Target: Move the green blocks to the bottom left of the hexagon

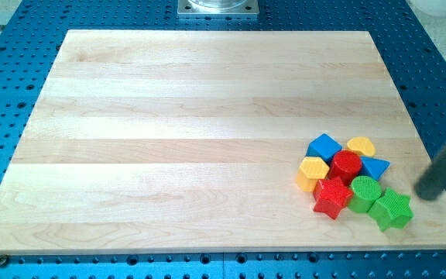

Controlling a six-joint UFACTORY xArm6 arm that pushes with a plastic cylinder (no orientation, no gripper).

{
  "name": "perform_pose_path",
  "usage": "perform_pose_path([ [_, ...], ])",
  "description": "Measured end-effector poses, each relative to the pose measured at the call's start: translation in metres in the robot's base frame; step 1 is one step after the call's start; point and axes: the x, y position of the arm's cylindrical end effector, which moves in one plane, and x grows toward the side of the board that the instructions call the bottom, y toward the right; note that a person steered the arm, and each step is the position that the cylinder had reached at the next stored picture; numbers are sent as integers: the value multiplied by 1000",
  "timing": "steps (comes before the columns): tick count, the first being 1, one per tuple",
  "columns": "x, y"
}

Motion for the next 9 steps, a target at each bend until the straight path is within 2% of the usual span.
perform_pose_path([
  [1,47,-4],
  [4,47,-64],
  [6,27,-64],
  [9,21,-64],
])
